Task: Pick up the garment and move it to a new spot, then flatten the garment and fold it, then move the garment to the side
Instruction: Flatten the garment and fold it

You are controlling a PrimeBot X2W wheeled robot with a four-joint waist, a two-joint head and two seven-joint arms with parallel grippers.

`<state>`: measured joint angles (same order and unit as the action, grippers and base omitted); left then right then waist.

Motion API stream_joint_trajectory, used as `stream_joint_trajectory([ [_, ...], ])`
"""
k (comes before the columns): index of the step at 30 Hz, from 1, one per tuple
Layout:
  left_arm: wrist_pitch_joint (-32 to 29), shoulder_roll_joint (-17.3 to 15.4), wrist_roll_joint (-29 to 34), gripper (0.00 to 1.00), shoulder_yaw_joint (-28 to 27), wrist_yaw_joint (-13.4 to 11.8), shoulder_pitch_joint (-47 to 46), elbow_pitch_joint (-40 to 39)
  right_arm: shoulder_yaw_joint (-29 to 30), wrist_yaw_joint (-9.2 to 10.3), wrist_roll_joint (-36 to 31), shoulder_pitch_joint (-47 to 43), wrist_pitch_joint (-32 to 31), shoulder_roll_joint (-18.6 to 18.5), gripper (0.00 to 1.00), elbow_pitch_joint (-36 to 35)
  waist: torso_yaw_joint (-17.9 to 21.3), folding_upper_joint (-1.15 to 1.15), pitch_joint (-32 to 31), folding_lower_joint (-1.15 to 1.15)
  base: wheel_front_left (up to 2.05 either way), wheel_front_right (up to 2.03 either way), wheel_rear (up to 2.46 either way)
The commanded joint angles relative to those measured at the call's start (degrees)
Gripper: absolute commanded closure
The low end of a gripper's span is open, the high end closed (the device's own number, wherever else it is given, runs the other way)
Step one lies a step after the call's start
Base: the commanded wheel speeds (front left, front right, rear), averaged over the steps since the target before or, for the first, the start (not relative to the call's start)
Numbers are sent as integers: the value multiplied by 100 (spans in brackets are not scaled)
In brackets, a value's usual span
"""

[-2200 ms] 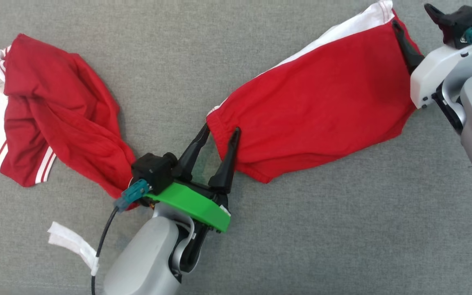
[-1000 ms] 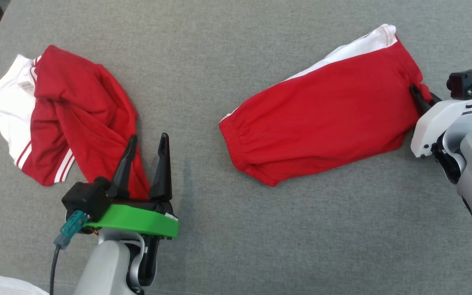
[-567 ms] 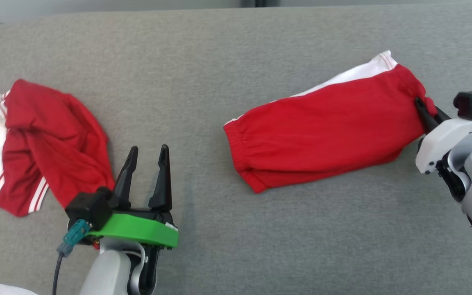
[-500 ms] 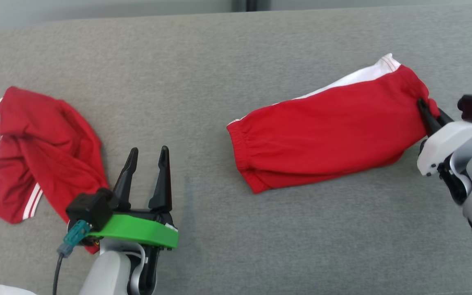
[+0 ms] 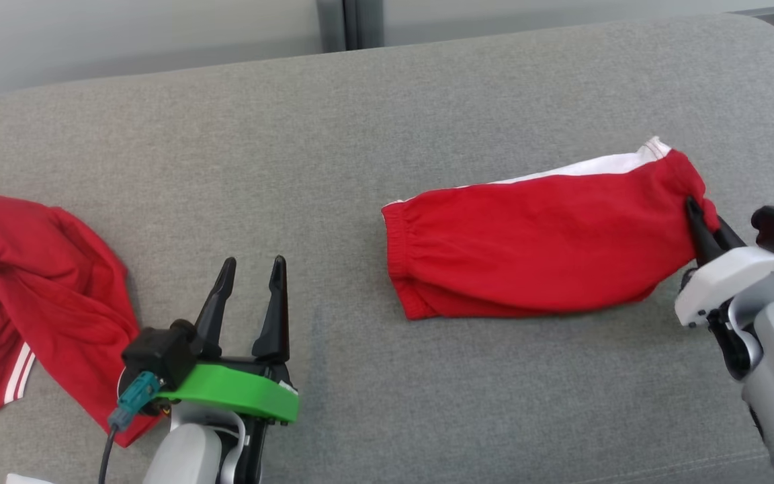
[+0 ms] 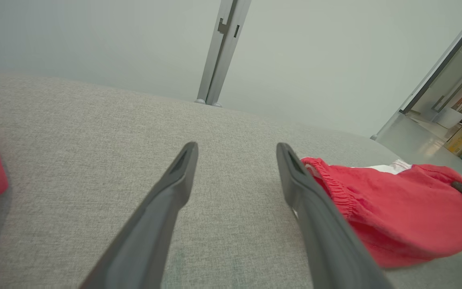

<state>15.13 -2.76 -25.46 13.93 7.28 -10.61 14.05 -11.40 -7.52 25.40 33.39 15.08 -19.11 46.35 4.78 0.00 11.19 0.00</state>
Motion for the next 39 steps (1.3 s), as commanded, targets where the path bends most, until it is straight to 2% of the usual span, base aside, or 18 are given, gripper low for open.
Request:
stream_joint_trajectory([
  [1, 2, -24, -30, 0, 4, 18, 90, 19, 76, 6, -129, -2, 11, 96, 100, -100, -52, 0, -17, 0, 0, 0, 0],
  [6, 2, -23, -96, 0, 27, -12, 113, 29, 64, 6, -512, 213, 12, 482, 100, -480, -212, 0, -105, 0, 0, 0, 0],
  [10, 2, -23, -178, 0, 66, -36, 129, 3, -326, 6, -626, 359, 12, 757, 100, -748, -328, 0, -192, 0, 0, 0, 0],
  [17, 2, -23, -251, 0, 141, -85, 188, -32, -1333, 6, -599, 438, -104, 1149, 100, -1087, -456, 0, -276, 0, 0, 0, 0],
  [25, 2, -23, -260, 0, 135, -103, 223, -53, -2305, 6, -495, 195, -286, 1169, 100, -1025, -521, 0, -307, 0, 0, 0, 0],
  [36, 2, -23, -280, 0, 188, -113, 286, -5, -3005, 6, -341, 130, -173, 1274, 100, -766, -463, 0, -361, 0, 0, 0, 0],
  [37, 2, -23, -282, 0, 200, -112, 285, 2, -3048, 6, -343, 159, -168, 1284, 96, -733, -461, 0, -368, 0, 0, 0, 0],
  [38, 2, -23, -284, 0, 207, -111, 285, 9, -3071, 6, -340, 176, -151, 1299, 81, -705, -460, 0, -375, 0, 0, 0, 0],
  [39, 2, -23, -287, 0, 214, -110, 284, 15, -3101, 6, -323, 187, -127, 1316, 58, -673, -461, 0, -383, 0, 0, 0, 0],
])
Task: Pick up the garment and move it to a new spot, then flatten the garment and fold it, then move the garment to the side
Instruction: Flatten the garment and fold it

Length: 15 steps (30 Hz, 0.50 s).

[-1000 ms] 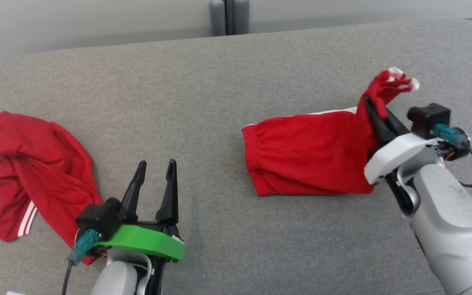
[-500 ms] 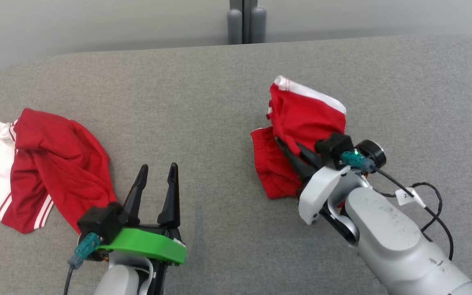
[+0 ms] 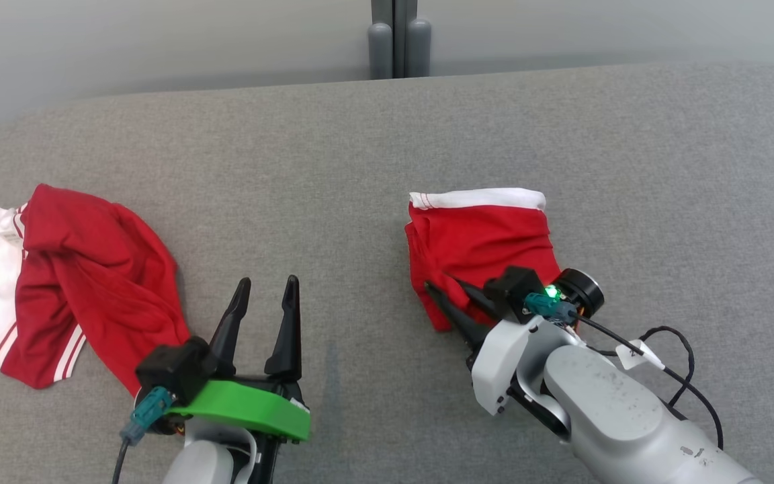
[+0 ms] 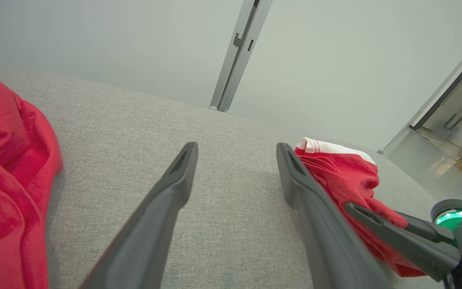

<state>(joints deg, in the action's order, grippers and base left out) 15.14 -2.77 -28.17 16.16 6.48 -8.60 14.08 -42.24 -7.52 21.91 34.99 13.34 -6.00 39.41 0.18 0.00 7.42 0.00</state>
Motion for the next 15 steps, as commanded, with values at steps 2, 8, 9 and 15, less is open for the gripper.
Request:
stream_joint_trajectory([
  [2, 1, -22, -23, 0, 5, -29, 85, 23, -60, 6, 34, 43, 81, 36, 0, 43, -6, 0, -24, 0, 0, 0, 0],
  [8, 1, -22, 4, 0, 39, -42, 129, 36, 54, 6, 89, 74, 178, -50, 0, -138, -15, 0, -63, 0, 0, 0, 0],
  [9, 1, -22, 12, 0, 38, -38, 133, 31, 123, 6, 78, 76, 186, -80, 0, -196, -14, 0, -65, 0, 0, 0, 0],
  [15, 0, -22, 41, 0, 27, -37, 121, -11, 950, 6, -228, -78, 187, -248, 0, -815, 0, 0, -57, 0, 0, 0, 0],
])
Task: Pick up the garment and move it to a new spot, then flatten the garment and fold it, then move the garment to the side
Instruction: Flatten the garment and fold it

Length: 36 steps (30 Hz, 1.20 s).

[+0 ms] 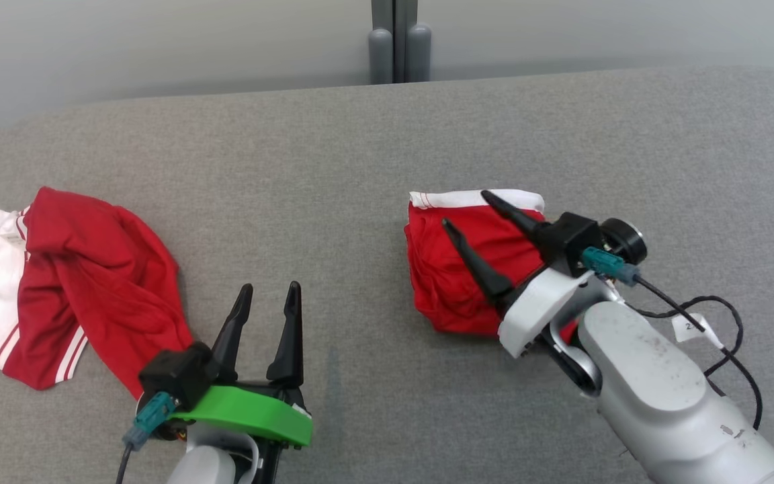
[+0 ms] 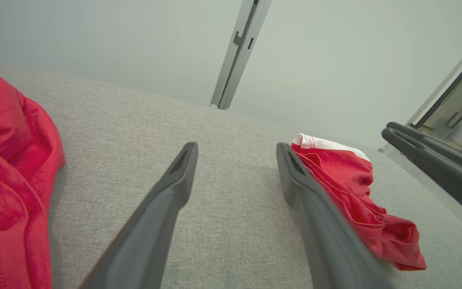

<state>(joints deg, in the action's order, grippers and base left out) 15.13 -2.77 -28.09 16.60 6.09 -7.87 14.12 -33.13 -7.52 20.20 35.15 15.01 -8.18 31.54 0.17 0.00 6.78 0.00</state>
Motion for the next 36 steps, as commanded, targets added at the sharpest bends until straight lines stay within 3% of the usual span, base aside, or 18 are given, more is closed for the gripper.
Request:
stream_joint_trajectory([
  [1, 2, -22, 41, 0, -13, 3, 44, -19, 157, 6, -123, -152, 19, -55, 0, -110, 0, 0, 16, 0, 0, 0, 0],
  [4, 2, -22, 89, 0, 22, 7, 17, -23, 465, 6, -454, -336, 16, -128, 2, -232, -10, 0, 47, 0, 0, 0, 0],
  [6, 2, -22, 137, 0, 51, 8, -36, -23, 527, 6, -730, -423, 17, -151, 24, -205, -34, 0, 85, 0, 0, 0, 0],
  [7, 2, -22, 144, 0, 62, 9, -59, -32, 548, 6, -795, -490, 16, -131, 59, -169, -49, 0, 106, 0, 0, 0, 0],
  [8, 2, -22, 143, 0, 72, 10, -88, -43, 557, 6, -899, -561, 16, -110, 73, -112, -67, 0, 129, 0, 0, 0, 0],
  [13, 2, -22, 161, 0, 83, 21, -155, -55, 408, 6, -1182, -715, 17, 29, 100, 164, -157, 0, 243, 0, 0, 0, 0],
  [25, 2, -22, 179, 0, -6, 34, -268, -51, -374, 6, -1189, -462, 17, 269, 100, 763, -324, 0, 419, 0, 0, 0, 0],
  [34, 2, -21, 254, 0, -115, 40, -237, -16, -506, 7, -1104, -400, 19, 283, 100, 739, -235, 0, 304, 0, 0, 0, 0],
  [35, 2, -21, 340, 0, -118, 43, -254, -14, -454, 6, -1114, -417, 18, 279, 80, 660, -214, 0, 279, 0, 0, 0, 0],
  [36, 2, -21, 411, 0, -111, 47, -271, 2, -382, 6, -1121, -452, 18, 281, 70, 575, -186, 0, 244, 0, 0, 0, 0],
])
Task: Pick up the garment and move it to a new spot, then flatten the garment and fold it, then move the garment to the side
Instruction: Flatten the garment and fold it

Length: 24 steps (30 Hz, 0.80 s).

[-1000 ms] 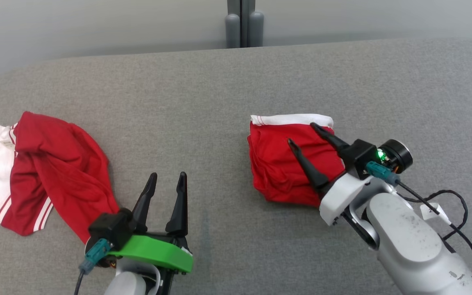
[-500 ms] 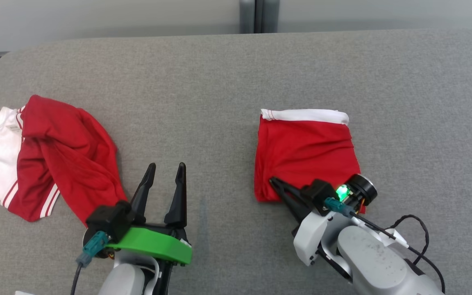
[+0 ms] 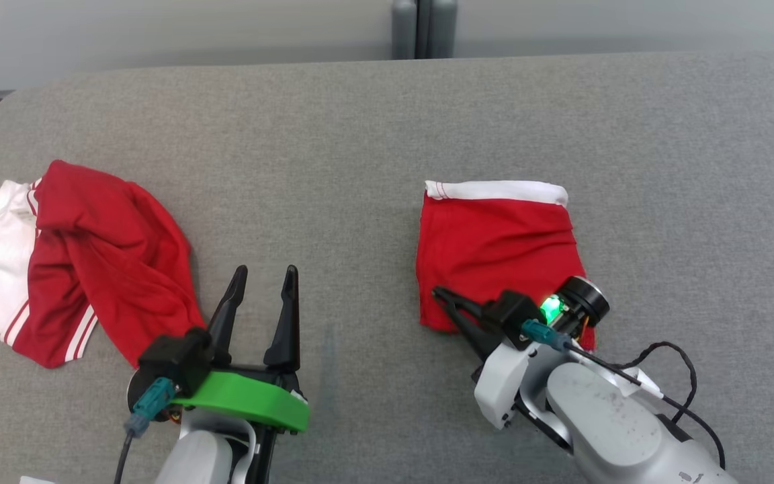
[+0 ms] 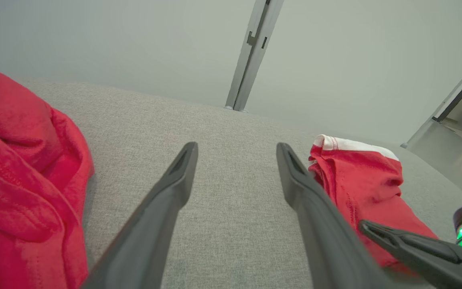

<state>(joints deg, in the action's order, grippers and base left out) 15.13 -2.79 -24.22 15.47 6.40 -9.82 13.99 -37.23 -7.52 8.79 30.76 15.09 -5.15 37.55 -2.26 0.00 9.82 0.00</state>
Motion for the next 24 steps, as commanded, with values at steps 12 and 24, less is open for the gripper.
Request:
stream_joint_trajectory([
  [12, 2, -21, 176, 0, 39, -19, 36, 163, 1788, 6, -180, -797, 10, 114, 0, -1068, 341, 0, -577, 0, 0, 0, 0],
  [24, 2, -21, 202, 0, -321, -168, 696, 197, 3267, 6, -315, -1872, 9, 214, 0, -1638, 482, 0, -984, 0, 0, 0, 0],
])
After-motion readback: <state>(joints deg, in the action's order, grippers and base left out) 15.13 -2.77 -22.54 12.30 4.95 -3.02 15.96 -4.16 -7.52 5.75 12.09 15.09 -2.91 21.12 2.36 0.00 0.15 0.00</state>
